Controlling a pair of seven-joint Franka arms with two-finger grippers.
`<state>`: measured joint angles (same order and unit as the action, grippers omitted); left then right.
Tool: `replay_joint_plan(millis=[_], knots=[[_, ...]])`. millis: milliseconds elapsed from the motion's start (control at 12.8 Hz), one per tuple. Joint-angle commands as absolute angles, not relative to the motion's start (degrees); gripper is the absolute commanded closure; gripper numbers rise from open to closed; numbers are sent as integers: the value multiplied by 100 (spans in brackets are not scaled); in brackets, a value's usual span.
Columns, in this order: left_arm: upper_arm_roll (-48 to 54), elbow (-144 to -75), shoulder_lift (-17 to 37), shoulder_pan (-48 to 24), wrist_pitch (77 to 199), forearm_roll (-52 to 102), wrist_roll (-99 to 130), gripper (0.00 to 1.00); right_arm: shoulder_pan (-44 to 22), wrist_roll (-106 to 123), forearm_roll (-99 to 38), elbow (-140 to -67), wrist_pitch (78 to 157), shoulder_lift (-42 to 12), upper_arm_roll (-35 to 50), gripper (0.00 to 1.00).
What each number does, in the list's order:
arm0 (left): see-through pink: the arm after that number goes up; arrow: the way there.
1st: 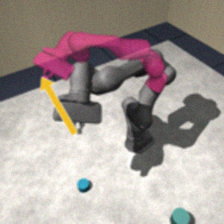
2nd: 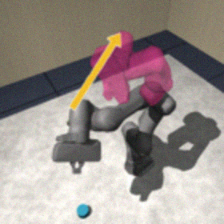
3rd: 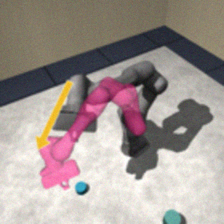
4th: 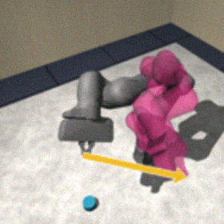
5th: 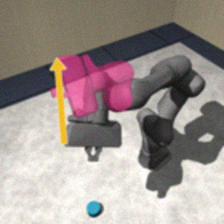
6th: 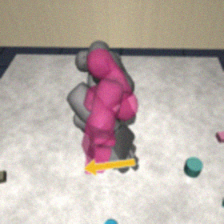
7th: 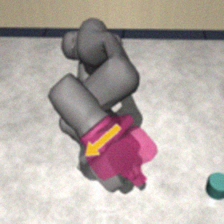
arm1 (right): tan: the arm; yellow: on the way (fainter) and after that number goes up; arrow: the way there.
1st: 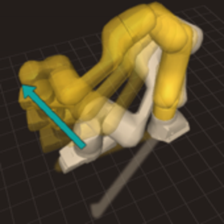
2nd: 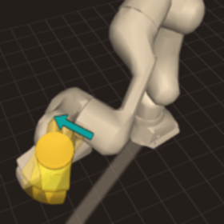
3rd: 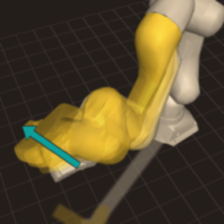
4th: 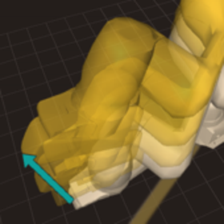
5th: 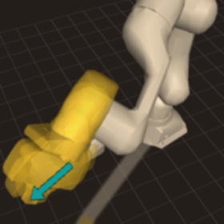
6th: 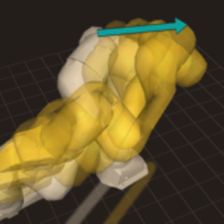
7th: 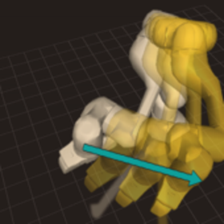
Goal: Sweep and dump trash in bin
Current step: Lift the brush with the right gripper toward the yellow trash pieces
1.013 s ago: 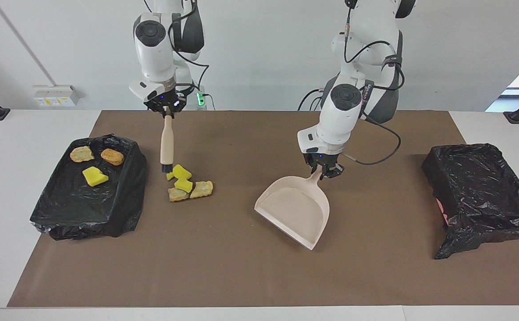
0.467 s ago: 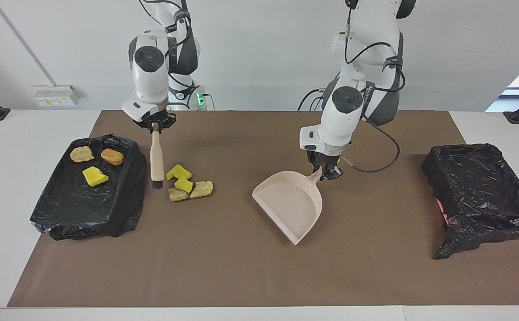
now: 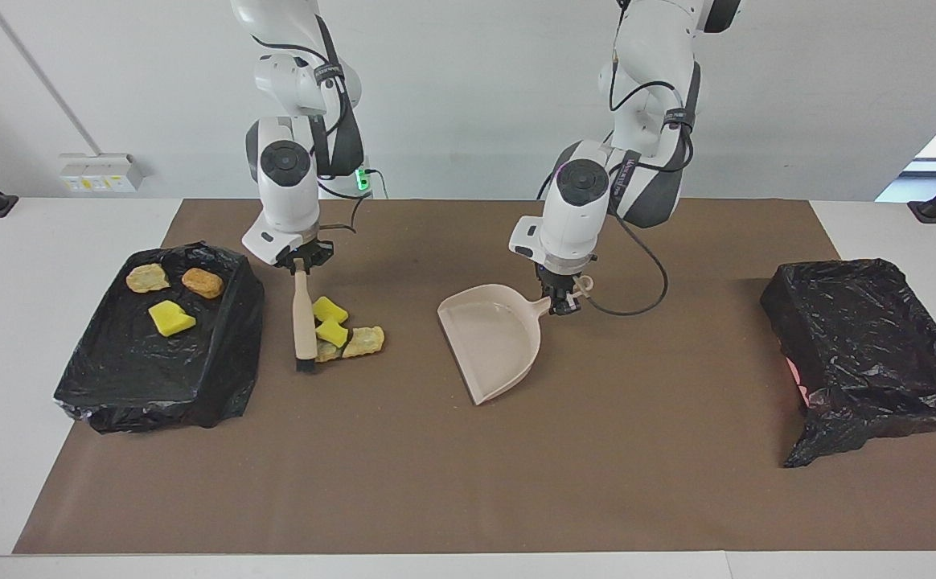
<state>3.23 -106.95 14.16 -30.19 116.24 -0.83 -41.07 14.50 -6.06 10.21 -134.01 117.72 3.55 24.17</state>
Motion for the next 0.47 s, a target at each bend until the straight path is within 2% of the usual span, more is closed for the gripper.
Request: replay_joint_plan(millis=[0, 389], knots=[[255, -11285, 976, -3173, 11996, -211, -4175, 100, 1127, -869, 495, -13342, 11847, 132, 2443, 100], [255, -11715, 765, -3366, 12383, -220, -4148, 100, 476, -905, -1193, -13324, 11839, 88, 2443, 100]])
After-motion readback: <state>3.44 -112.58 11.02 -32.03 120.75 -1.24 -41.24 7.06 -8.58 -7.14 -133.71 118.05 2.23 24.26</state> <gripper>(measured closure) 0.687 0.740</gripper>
